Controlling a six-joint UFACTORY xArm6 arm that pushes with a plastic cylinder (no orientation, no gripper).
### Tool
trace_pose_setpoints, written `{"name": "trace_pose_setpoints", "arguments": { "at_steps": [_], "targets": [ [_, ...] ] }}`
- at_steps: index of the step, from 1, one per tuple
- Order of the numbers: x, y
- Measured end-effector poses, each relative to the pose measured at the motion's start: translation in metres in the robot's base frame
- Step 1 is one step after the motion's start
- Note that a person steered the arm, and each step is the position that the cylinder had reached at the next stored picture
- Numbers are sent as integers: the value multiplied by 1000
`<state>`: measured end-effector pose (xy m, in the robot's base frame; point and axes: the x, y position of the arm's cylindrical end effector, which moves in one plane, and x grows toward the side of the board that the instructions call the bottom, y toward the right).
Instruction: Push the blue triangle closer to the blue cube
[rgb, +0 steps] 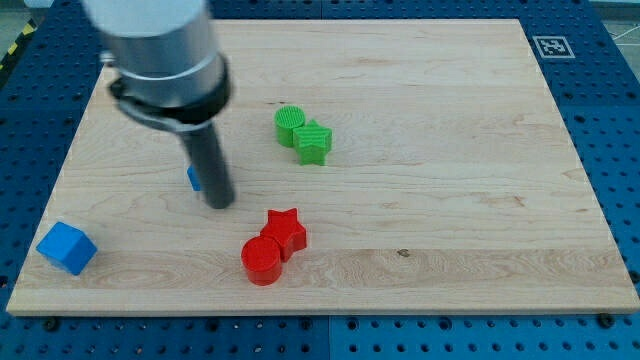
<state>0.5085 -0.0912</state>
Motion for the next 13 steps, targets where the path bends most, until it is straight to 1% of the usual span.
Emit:
{"name": "trace_pose_setpoints", "arguments": {
  "at_steps": [1,2,3,4,8,10,11,12,13],
  "targets": [
    [-6,42],
    [-50,42],
    [-51,28],
    [-44,8],
    [-35,-106],
    [-22,-154],
    [-45,-151],
    [-87,-91],
    [-73,-67]
  ]
}}
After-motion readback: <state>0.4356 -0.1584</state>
